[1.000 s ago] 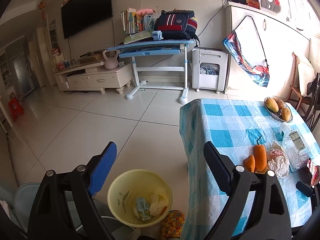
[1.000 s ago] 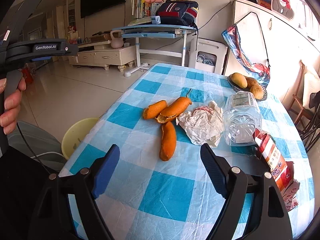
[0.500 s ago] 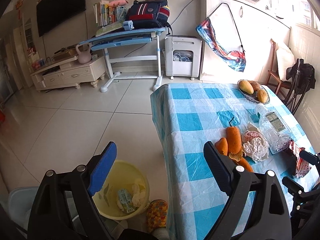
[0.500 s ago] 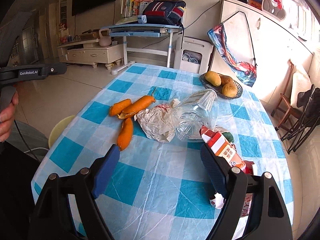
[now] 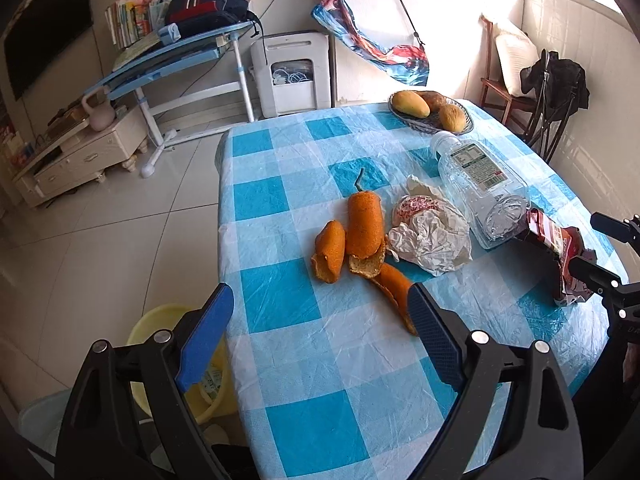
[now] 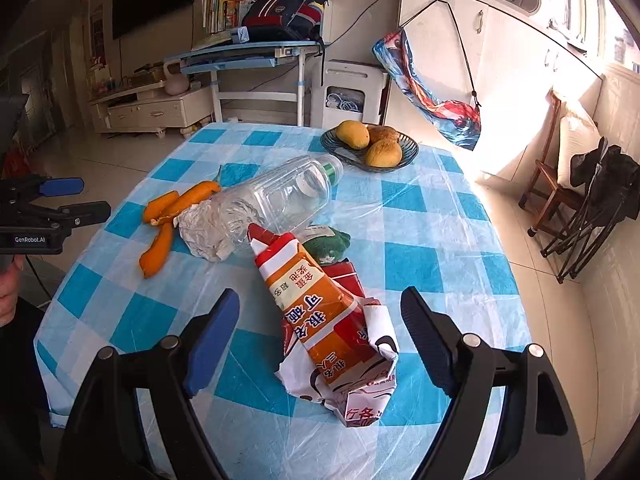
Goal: Collect trash
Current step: 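Grasp the orange printed snack bag with the right tool and lift, then grasp an orange peel with the left tool while the right holds the snack bag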
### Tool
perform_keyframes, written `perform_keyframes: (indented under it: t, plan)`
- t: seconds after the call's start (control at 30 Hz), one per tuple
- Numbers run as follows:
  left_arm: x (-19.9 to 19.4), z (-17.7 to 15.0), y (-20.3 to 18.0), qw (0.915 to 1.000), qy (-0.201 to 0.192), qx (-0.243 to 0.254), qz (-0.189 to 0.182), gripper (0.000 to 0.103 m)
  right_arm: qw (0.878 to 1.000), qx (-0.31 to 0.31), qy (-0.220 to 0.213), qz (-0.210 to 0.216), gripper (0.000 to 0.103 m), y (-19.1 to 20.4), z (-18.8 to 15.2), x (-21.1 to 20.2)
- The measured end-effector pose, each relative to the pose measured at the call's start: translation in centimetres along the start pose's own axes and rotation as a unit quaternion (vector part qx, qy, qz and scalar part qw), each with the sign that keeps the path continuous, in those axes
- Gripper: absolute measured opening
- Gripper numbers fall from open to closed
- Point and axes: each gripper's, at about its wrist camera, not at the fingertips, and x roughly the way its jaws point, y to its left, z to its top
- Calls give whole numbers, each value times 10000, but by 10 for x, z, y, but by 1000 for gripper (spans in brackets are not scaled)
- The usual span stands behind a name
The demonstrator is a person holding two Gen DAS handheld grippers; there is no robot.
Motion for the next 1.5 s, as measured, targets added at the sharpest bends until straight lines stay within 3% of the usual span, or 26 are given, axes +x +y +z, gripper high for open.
perform_keyframes:
  t: [0.2, 0.4, 0.47, 0.5, 0.57, 0.63, 0.7, 0.73, 0.87, 0.9, 1.1, 1.3, 1.5]
  plan:
    - [23, 7, -16, 9988, 295, -355, -162, 85, 9993, -124, 351, -93, 79, -3, 4, 15]
    - [44, 8, -26, 9971, 568, -486, -127, 85, 9973, 155, 712, -26, 79, -20, -4, 32]
    - [49, 7, -25, 9969, 612, -481, -105, 81, 9958, 266, 873, 98, 78, -24, -7, 39]
    - [51, 6, -25, 9967, 646, -470, -108, 71, 9946, 329, 965, 169, 69, -26, -9, 43]
    - [55, 6, -22, 9959, 710, -499, -246, 58, 9939, 430, 976, 268, 64, -28, -9, 44]
    - [54, 5, -20, 9951, 704, -511, -468, 33, 9938, 468, 941, 361, 59, -28, -8, 41]
    - [50, 3, -22, 9956, 660, -394, -534, 16, 9941, 445, 898, 408, 57, -23, -7, 35]
    - [47, 2, -23, 9959, 623, -346, -563, 11, 9943, 439, 865, 435, 56, -21, -8, 32]
    - [39, -1, -20, 9953, 580, -288, -724, 8, 9890, 757, 838, 955, 56, -17, -12, 18]
    - [36, -2, -18, 9949, 565, -293, -789, 1, 9868, 823, 808, 1139, 56, -16, -13, 15]
    - [15, -10, -10, 9923, 386, -273, -1149, 1, 9745, 851, 826, 1906, 56, 7, -15, 9]
    - [1, -23, -13, 9921, 276, 15, -1227, 1, 9739, 771, 778, 1986, 57, 22, -14, 8]
    - [5, -26, -14, 9924, 402, 96, -1161, 2, 9748, 890, 728, 1910, 57, 20, -13, 11]
